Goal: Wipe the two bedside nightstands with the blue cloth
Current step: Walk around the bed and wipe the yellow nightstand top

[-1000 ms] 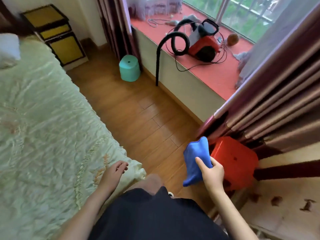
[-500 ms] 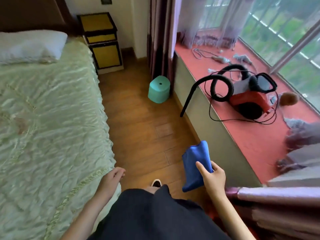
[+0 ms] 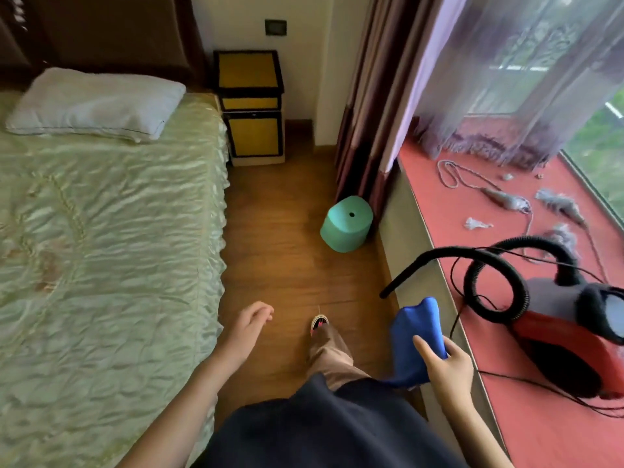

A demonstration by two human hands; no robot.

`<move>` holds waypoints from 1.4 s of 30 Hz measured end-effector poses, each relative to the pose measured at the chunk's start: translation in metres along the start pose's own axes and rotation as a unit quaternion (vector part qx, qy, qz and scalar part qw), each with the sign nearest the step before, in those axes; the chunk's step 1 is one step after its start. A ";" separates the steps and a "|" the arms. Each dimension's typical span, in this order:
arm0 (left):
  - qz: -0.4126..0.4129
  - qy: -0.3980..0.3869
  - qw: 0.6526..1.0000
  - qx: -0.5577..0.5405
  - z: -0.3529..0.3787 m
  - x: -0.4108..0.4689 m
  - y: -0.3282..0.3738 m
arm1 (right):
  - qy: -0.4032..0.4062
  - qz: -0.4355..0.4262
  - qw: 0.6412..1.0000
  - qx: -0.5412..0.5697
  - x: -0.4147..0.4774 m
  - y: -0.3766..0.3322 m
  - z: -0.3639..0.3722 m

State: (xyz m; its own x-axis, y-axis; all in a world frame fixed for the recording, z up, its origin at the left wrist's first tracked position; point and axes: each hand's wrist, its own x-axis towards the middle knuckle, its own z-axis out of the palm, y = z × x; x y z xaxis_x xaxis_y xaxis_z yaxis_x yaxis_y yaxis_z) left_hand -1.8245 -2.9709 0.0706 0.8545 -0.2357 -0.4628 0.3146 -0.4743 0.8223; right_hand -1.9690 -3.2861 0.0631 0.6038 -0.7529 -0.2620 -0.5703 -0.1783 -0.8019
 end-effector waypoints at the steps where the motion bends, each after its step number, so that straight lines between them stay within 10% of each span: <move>1: -0.013 0.012 1.000 -0.009 0.000 0.016 0.006 | -0.014 -0.008 1.000 0.000 0.026 -0.014 0.012; 16: -0.153 0.213 0.962 -0.077 -0.082 0.197 0.069 | -0.239 -0.130 0.962 -0.023 0.283 -0.262 0.220; 42: -0.077 0.145 0.986 -0.024 -0.334 0.724 0.257 | -0.134 -0.061 0.986 -0.082 0.627 -0.550 0.508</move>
State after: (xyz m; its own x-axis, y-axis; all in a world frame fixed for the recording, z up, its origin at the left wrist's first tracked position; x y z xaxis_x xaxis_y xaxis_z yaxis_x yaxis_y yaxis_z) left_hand -0.9869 -2.9802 0.0577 0.8754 0.0917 -0.4746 0.4627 -0.4428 0.7680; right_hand -0.9942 -3.3386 0.0669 0.7862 -0.5286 -0.3200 -0.5541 -0.3740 -0.7437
